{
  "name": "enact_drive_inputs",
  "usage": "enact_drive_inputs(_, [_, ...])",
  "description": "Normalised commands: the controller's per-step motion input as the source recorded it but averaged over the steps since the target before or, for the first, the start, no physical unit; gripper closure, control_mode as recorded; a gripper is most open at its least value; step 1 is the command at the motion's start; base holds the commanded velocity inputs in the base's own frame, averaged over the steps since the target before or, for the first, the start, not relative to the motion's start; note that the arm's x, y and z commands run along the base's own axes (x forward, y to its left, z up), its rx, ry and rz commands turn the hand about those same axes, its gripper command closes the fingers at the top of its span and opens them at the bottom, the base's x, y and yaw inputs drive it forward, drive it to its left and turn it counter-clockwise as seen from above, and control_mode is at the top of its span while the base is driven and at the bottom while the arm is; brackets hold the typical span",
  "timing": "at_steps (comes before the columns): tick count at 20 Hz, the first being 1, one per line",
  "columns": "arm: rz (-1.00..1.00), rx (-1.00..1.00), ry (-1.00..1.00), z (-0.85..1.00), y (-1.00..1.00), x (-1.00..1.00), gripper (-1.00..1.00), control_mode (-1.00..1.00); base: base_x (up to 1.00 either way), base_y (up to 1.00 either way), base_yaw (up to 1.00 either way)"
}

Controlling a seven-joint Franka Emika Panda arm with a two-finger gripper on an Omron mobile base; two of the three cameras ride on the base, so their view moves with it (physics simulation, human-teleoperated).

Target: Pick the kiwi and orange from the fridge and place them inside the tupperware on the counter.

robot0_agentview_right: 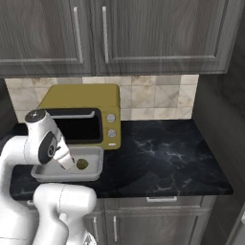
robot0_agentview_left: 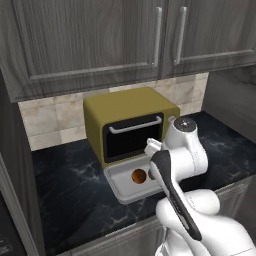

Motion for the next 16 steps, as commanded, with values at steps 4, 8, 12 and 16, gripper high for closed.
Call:
enact_drive_inputs(4, [-0.02,0.0,-0.25,0.72,0.0,-0.53,-1.0,-1.0,0.0,0.0,0.0])
enact_drive_inputs(8, [0.0,0.0,-0.23,0.69,0.0,-0.54,-1.0,-1.0,0.0,0.0,0.0])
enact_drive_inputs(12, [0.0,0.0,-0.18,0.64,0.0,-0.54,-1.0,-1.0,0.0,0.0,0.0])
enact_drive_inputs(16, [0.0,0.04,-0.11,0.55,0.0,-0.53,-1.0,-1.0,0.0,0.0,0.0])
